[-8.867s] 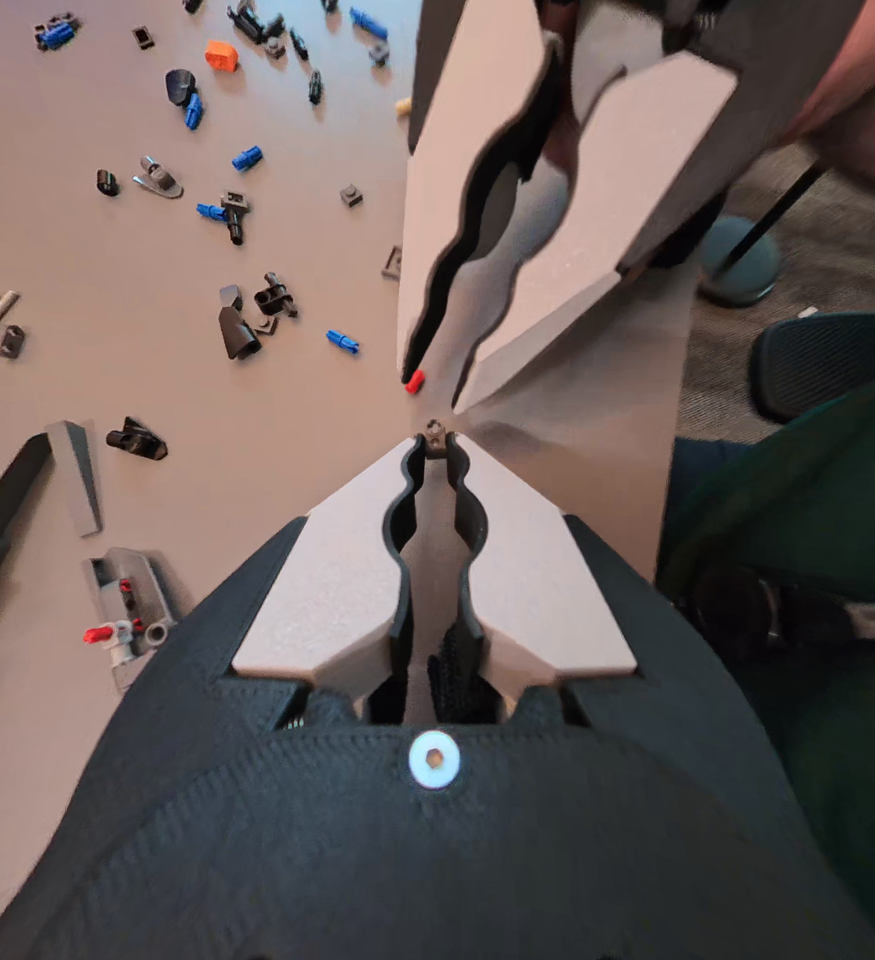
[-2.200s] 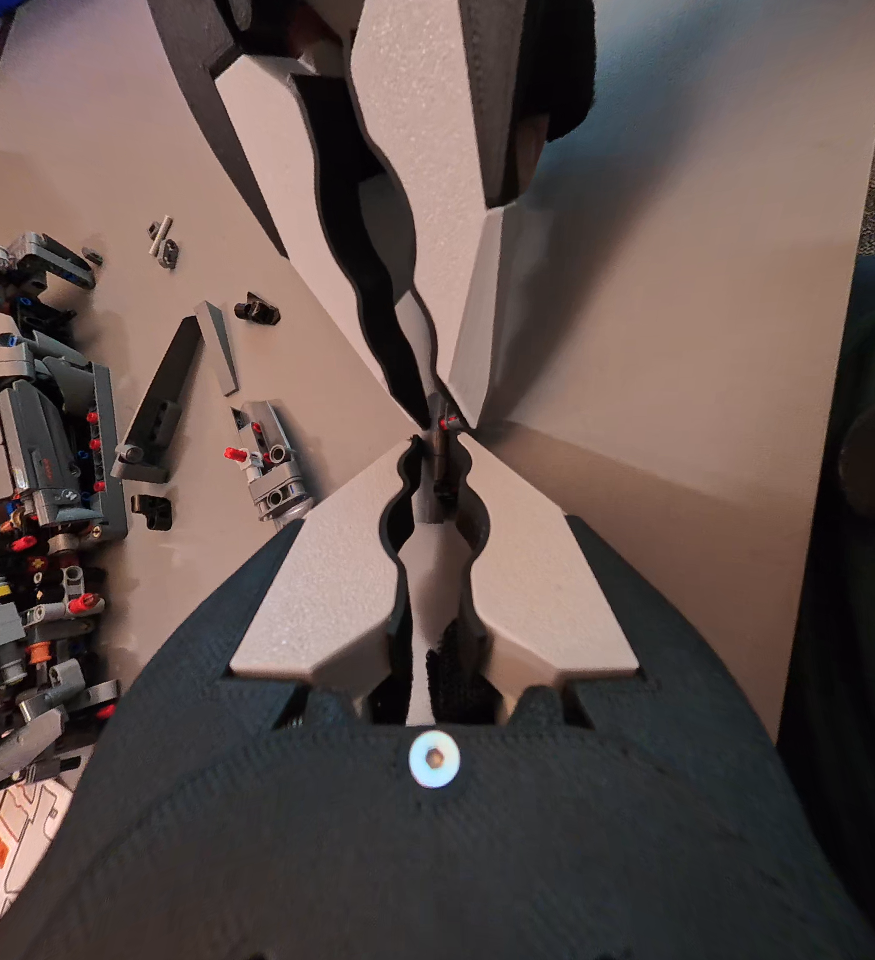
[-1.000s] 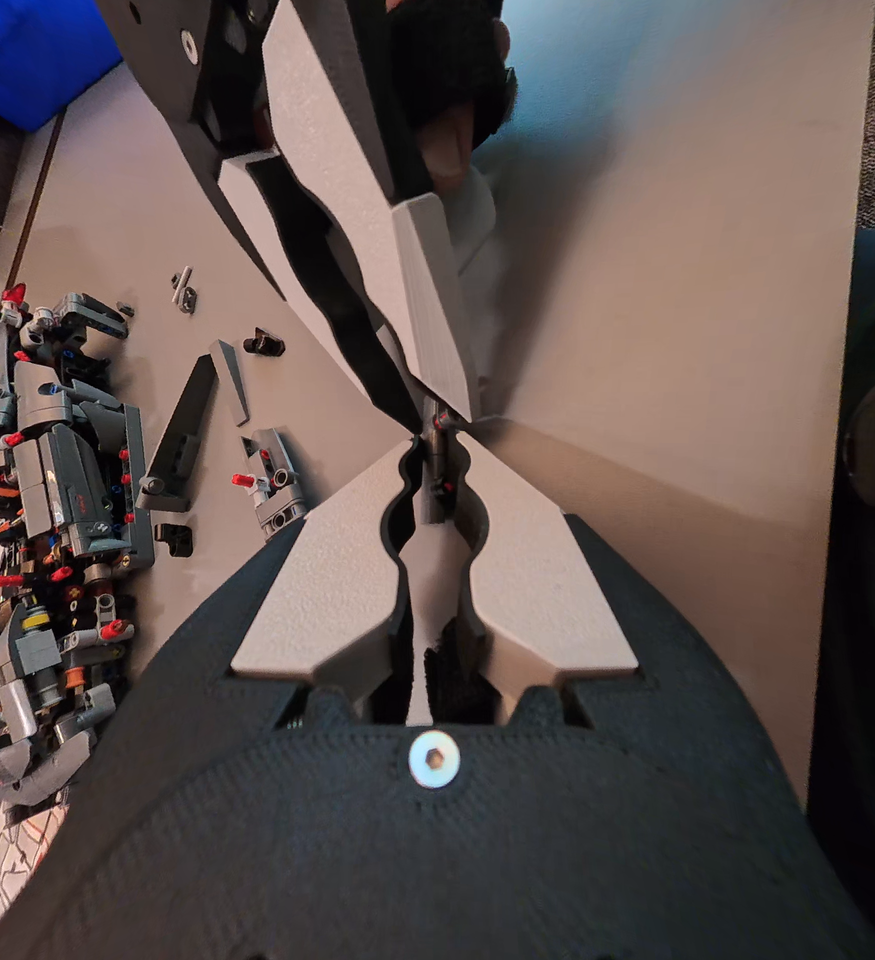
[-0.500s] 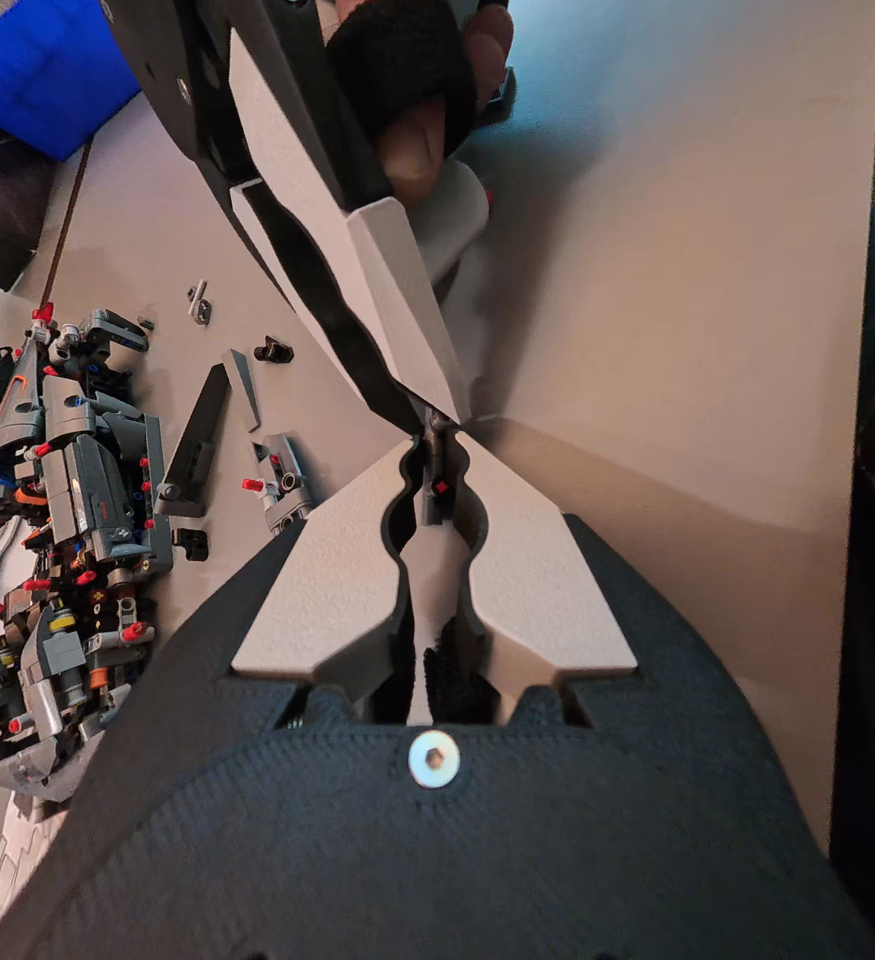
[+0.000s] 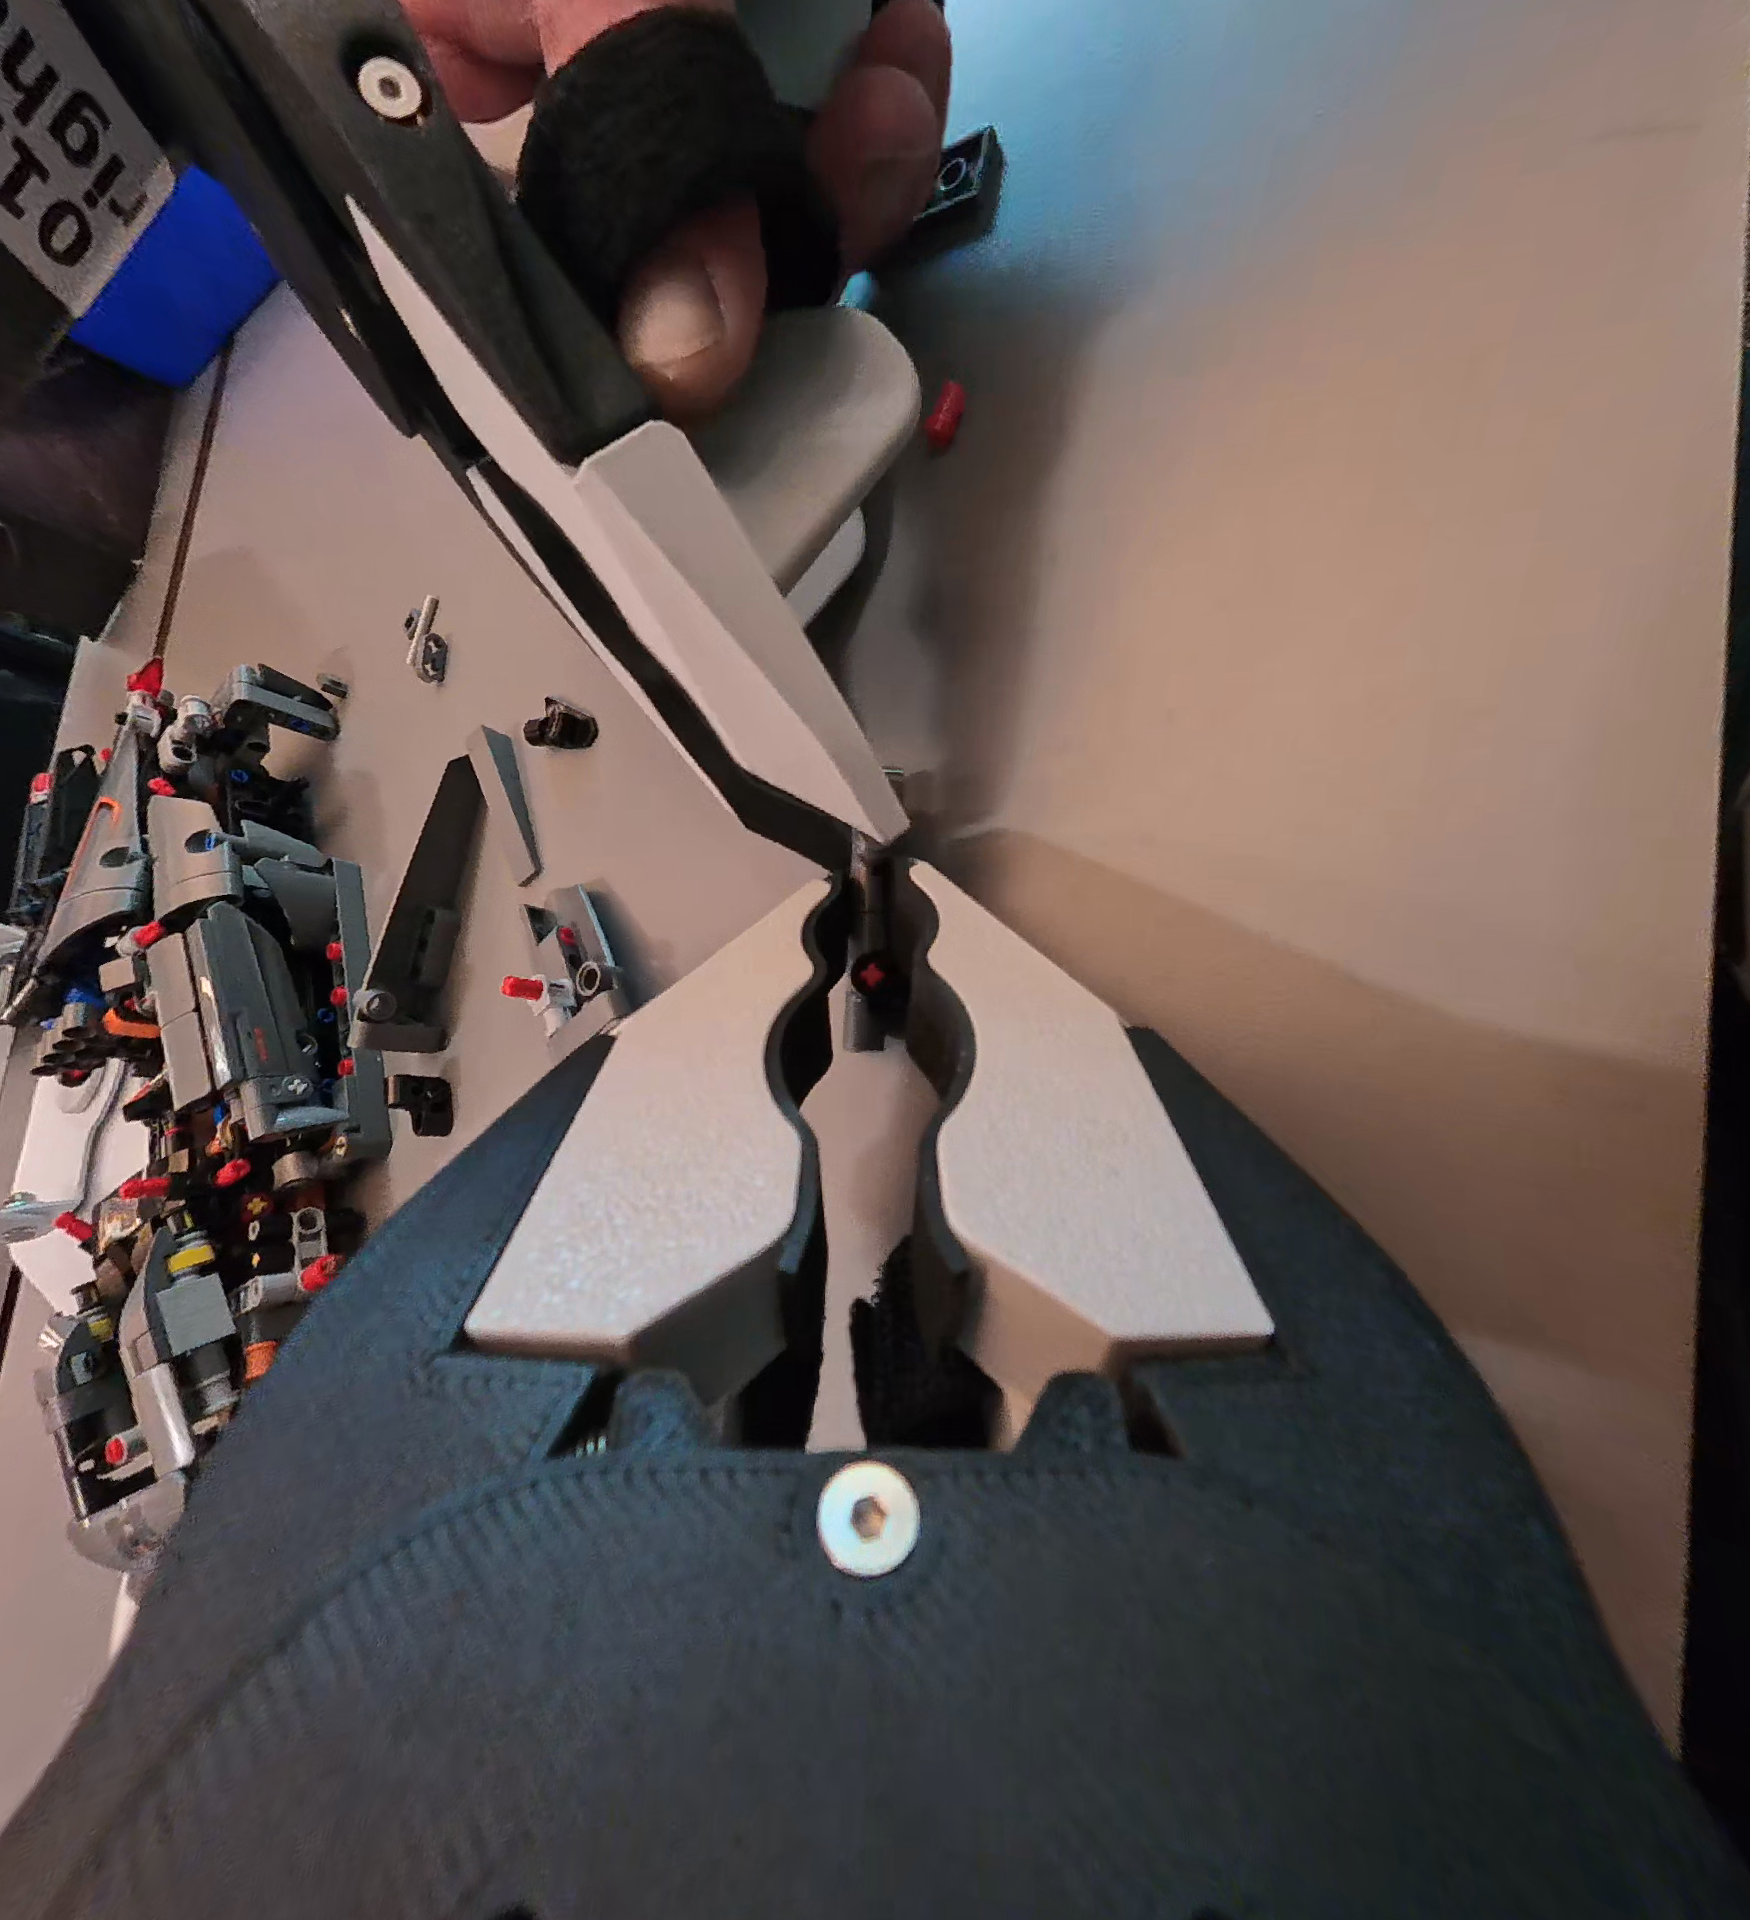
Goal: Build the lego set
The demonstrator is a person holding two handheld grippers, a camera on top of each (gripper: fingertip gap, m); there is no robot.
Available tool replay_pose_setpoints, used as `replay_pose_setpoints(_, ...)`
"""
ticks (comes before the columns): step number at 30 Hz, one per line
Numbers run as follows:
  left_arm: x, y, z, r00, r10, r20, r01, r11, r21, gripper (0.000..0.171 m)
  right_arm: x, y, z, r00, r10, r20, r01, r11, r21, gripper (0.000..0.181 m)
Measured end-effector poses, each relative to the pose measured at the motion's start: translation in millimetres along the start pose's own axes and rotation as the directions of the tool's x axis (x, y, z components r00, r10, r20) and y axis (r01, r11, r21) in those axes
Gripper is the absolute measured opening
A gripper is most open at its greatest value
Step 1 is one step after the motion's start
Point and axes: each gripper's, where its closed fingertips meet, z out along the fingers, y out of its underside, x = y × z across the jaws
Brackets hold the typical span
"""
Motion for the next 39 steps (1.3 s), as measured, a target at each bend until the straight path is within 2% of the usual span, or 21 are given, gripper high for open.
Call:
replay_pose_setpoints(4, 1, 1, -3, 1.0, -0.009, -0.011, 0.009, 1.0, 0.004, 0.007, -1, -1, 1, 0.998, -0.042, -0.042, 0.042, 0.999, -0.003, 0.02)
replay_pose_setpoints(7, -1, -5, -11, 0.998, -0.045, -0.038, 0.046, 0.998, 0.043, 0.004, -4, -4, -2, 0.994, -0.083, -0.064, 0.084, 0.996, 0.013, 0.011)
replay_pose_setpoints(13, 5, -5, -11, 0.995, -0.039, -0.095, 0.042, 0.999, 0.034, 0.006, -4, -2, 0, 0.985, -0.121, -0.12, 0.122, 0.993, 0.001, 0.01)
replay_pose_setpoints(16, 7, -5, -12, 0.993, -0.033, -0.11, 0.037, 0.999, 0.033, 0.0, -5, 2, 0, 0.979, -0.147, -0.141, 0.146, 0.989, -0.017, 0.007)
replay_pose_setpoints(18, 11, 0, -9, 0.993, -0.017, -0.12, 0.017, 1.0, -0.003, 0.0, -7, 1, 0, 0.977, -0.16, -0.144, 0.16, 0.987, -0.012, 0.017)
replay_pose_setpoints(20, 11, 0, -7, 0.995, -0.013, -0.1, 0.015, 1.0, 0.016, 0.0, -5, 0, -2, 0.967, -0.181, -0.178, 0.179, 0.983, -0.026, 0.023)
replay_pose_setpoints(24, 11, 2, -9, 0.993, -0.025, -0.112, 0.026, 1.0, 0.006, 0.0, -6, -2, -5, 0.929, -0.266, -0.258, 0.254, 0.964, -0.079, 0.023)
replay_pose_setpoints(28, 6, -3, -21, 0.99, -0.052, -0.131, 0.059, 0.997, 0.046, 0.0, -2, -5, -6, 0.892, -0.311, -0.328, 0.288, 0.95, -0.119, 0.024)
replay_pose_setpoints(31, -10, -5, -28, 0.986, -0.118, -0.122, 0.129, 0.988, 0.085, 0.001, -2, -10, -8, 0.915, -0.264, -0.305, 0.257, 0.964, -0.062, 0.026)
replay_pose_setpoints(34, -13, -1, -22, 0.977, -0.163, -0.137, 0.173, 0.983, 0.064, 0.002, 5, -10, -9, 0.926, -0.225, -0.304, 0.219, 0.974, -0.055, 0.033)
replay_pose_setpoints(37, -10, 9, -12, 0.974, -0.177, -0.141, 0.181, 0.983, 0.014, 0.001, 9, -9, -6, 0.94, -0.199, -0.278, 0.193, 0.98, -0.051, 0.028)
replay_pose_setpoints(39, -10, 8, -11, 0.972, -0.189, -0.142, 0.195, 0.98, 0.027, 0.001, 10, -7, -4, 0.947, -0.185, -0.264, 0.178, 0.983, -0.051, 0.025)
